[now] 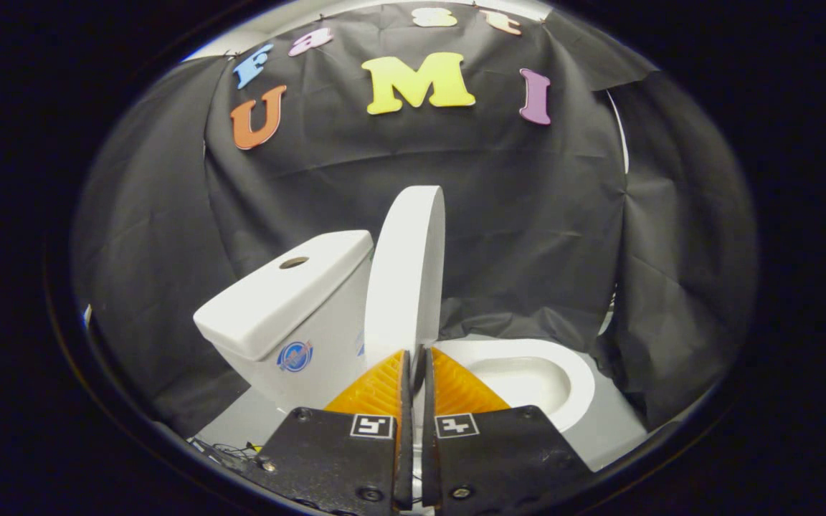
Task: Open the toilet lid.
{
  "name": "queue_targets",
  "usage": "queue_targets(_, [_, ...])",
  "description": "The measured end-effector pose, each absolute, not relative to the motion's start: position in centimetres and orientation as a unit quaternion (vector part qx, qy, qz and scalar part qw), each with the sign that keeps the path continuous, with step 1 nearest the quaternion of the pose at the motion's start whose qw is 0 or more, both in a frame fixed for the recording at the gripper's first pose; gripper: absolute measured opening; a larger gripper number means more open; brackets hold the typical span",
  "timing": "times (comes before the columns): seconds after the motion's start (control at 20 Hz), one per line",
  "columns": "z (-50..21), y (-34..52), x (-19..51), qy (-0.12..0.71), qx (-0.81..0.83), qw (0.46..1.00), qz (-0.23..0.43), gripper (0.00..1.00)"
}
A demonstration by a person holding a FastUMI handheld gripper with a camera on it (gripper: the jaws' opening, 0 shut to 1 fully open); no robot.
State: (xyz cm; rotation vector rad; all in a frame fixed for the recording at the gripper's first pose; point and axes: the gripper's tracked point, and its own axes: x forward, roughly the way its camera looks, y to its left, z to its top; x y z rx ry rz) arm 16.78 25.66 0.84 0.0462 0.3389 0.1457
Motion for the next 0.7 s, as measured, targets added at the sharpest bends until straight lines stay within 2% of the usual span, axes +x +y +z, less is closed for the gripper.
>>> queue_targets(0.7, [0.6,31.7,17.1,0.167,-0.057,0.98,0.093,0.09])
